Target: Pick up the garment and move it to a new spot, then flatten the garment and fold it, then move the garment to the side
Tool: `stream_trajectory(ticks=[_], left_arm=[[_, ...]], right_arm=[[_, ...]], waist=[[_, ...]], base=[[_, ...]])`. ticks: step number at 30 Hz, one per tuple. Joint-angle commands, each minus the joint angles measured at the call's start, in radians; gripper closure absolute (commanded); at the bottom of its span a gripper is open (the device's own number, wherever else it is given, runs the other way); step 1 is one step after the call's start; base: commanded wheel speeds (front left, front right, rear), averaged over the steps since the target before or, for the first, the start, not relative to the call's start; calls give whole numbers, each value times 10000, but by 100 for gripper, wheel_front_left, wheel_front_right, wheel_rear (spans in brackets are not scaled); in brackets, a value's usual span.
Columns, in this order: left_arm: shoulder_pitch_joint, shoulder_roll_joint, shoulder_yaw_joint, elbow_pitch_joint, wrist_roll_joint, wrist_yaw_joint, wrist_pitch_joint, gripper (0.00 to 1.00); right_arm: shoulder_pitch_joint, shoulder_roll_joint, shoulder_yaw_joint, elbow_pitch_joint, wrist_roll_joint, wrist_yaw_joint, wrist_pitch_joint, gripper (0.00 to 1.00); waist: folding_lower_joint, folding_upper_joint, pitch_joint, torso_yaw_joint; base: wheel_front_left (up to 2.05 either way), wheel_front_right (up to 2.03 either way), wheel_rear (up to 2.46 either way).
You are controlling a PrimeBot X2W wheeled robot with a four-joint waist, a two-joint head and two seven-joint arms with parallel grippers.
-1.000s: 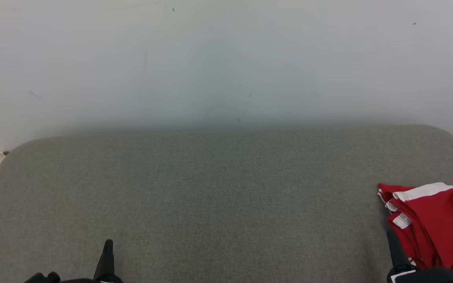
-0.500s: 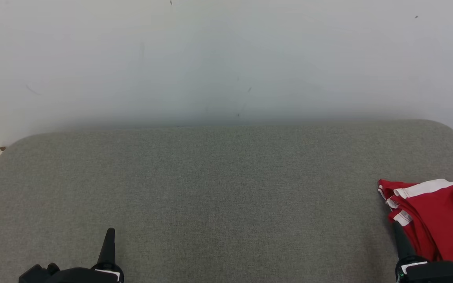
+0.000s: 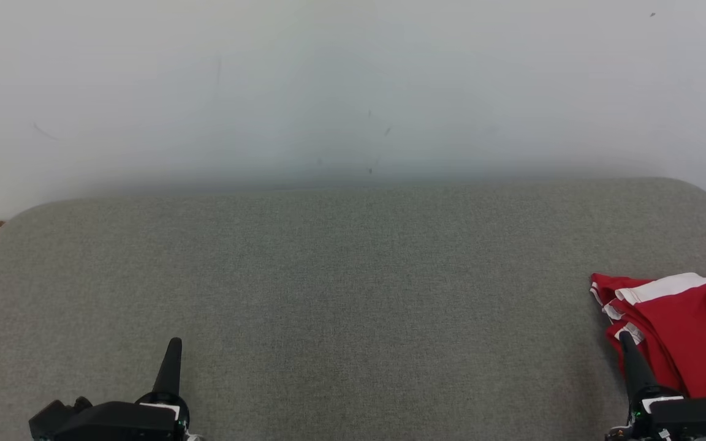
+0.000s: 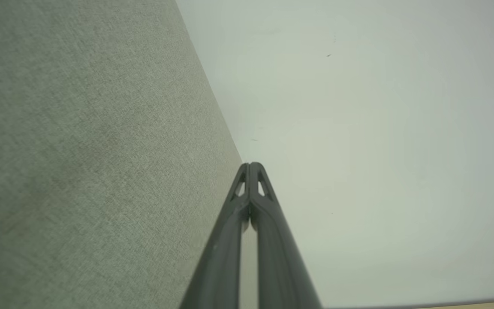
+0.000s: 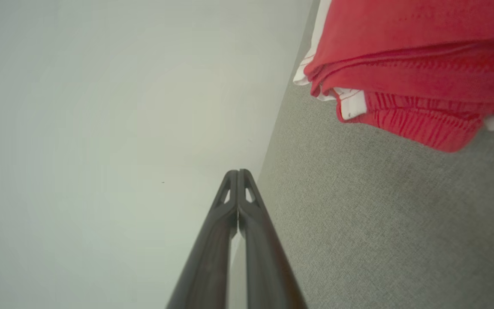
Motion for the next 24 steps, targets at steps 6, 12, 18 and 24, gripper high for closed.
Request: stream_trajectory(ticks=[6,12,18,24], left_arm=[[-361,-36,60,-17,-640,-81,159,100],[-440,-49,74,-3,-1006,-110,248,100],[-572,-66,90,12,-1401,-111,342,100],[-725,-90,107,30,-1908,-156,473,100]], right_arm=[[-253,-34,-139,-94,633,-13,155,100],[-307,-34,-214,-90,982,-13,209,100],[-409,-35,-298,-88,1415,-14,277,100],[-495,-37,-405,-83,1921,-15,372,100]], waist=[[-1,-1,94,-14],[-1,-1,163,-24],[-1,-1,246,-36],[-1,-1,356,-51]], base=[[0,0,0],[0,0,0],[0,0,0],[0,0,0]])
